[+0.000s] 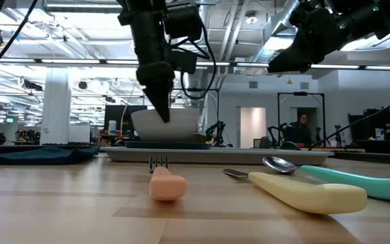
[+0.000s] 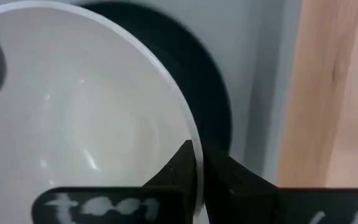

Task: Set up tray
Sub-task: Put the bowl on top of the dark green plate

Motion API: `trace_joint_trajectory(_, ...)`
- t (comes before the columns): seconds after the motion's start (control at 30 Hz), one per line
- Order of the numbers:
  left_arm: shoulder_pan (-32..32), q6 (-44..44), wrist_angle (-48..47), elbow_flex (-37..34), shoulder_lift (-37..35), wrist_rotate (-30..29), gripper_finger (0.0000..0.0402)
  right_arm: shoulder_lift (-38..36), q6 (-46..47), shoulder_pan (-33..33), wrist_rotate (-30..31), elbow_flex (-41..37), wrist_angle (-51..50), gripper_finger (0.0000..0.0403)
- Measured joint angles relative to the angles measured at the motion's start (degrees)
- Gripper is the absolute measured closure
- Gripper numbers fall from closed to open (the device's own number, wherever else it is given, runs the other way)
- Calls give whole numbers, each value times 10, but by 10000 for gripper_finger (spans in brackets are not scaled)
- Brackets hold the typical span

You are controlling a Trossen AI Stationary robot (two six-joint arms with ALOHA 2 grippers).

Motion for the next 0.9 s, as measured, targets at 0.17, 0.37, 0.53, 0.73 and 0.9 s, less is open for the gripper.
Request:
trace_joint_trajectory(0.17, 0, 0, 7, 0, -2, 0, 401, 0, 0, 0, 0, 0, -2, 269)
trace_joint_trajectory(0.37, 0, -5, 8, 0, -2, -1, 401, 0, 0, 0, 0, 0, -6, 269)
trace_joint_trajectory(0.53, 0, -5, 7, 0, -2, -1, 401, 0, 0, 0, 0, 0, -6, 269)
trace_joint_trajectory(0.73, 0, -6, 7, 0, -2, -1, 389, 0, 0, 0, 0, 0, -6, 269)
trace_joint_trajectory(0.9, 0, -7, 7, 0, -2, -1, 378, 0, 0, 0, 0, 0, -6, 269)
